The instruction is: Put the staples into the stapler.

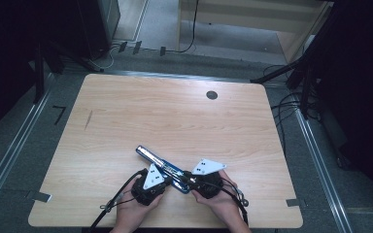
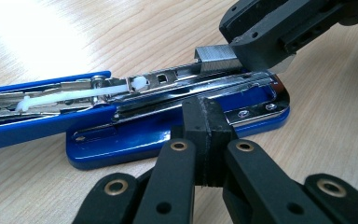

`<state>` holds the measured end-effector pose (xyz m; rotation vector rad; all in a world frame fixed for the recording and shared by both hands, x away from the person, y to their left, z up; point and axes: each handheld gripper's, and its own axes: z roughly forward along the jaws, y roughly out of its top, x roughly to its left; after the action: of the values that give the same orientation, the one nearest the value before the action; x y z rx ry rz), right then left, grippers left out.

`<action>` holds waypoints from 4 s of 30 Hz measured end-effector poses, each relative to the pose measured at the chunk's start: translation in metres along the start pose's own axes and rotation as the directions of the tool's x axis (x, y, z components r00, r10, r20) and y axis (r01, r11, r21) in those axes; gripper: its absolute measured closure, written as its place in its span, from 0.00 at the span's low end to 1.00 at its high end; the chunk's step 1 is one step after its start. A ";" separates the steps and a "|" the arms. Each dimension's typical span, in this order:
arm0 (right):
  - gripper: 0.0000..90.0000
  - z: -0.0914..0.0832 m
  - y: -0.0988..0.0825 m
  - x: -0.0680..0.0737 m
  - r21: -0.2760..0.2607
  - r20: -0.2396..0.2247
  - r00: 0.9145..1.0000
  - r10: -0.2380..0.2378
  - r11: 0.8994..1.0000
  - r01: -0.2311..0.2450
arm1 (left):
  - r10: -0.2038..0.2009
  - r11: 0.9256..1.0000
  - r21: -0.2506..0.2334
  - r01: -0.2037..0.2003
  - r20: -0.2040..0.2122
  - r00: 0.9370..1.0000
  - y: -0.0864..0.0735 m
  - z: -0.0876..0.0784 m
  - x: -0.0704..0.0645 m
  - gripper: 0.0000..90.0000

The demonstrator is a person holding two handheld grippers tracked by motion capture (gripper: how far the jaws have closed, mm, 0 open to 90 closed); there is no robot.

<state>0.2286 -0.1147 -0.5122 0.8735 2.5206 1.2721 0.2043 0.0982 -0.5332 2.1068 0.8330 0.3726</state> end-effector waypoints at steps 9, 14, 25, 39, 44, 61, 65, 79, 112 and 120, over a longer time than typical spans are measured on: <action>0.89 -0.003 0.001 0.000 -0.019 -0.006 1.000 -0.004 1.000 0.003 | 0.001 1.000 0.000 -0.001 -0.001 1.000 0.000 0.000 0.000 1.00; 0.89 -0.001 0.001 0.002 -0.002 -0.016 1.000 -0.019 1.000 0.019 | 0.001 1.000 0.000 -0.001 -0.001 1.000 0.000 0.000 0.000 1.00; 0.89 0.000 0.001 0.002 -0.001 -0.009 1.000 -0.020 1.000 0.020 | 0.002 1.000 0.000 -0.002 -0.001 1.000 0.000 0.000 0.000 1.00; 0.89 0.000 0.004 0.001 0.020 -0.013 1.000 -0.026 0.999 0.026 | 0.002 1.000 0.000 -0.002 -0.001 1.000 0.000 0.000 0.000 1.00; 0.89 0.000 0.004 0.001 0.024 -0.026 1.000 -0.017 1.000 0.018 | 0.000 1.000 0.000 0.000 0.000 1.000 0.000 0.000 0.000 1.00; 0.89 -0.002 0.004 0.000 0.011 -0.011 1.000 -0.019 1.000 0.020 | 0.000 1.000 -0.001 0.000 0.001 1.000 0.000 0.000 0.000 1.00; 0.89 -0.003 0.005 0.000 0.004 -0.007 1.000 -0.015 1.000 0.015 | 0.000 1.000 -0.001 0.000 0.002 1.000 0.000 0.000 0.000 1.00; 0.89 0.001 0.008 0.002 0.043 -0.004 0.999 -0.041 0.998 0.041 | 0.000 1.000 -0.001 0.000 0.002 1.000 0.000 0.000 0.000 1.00; 0.87 0.002 0.007 0.001 0.038 -0.009 0.999 -0.034 0.999 0.034 | 0.000 1.000 0.000 0.000 0.000 1.000 0.000 0.000 0.000 1.00; 0.79 0.004 0.006 0.002 0.056 -0.016 1.000 -0.027 0.998 0.027 | 0.000 1.000 0.000 0.000 0.000 1.000 0.000 0.000 0.000 1.00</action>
<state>0.2313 -0.1084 -0.5099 0.8417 2.5820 1.2101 0.2043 0.0982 -0.5332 2.1069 0.8331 0.3725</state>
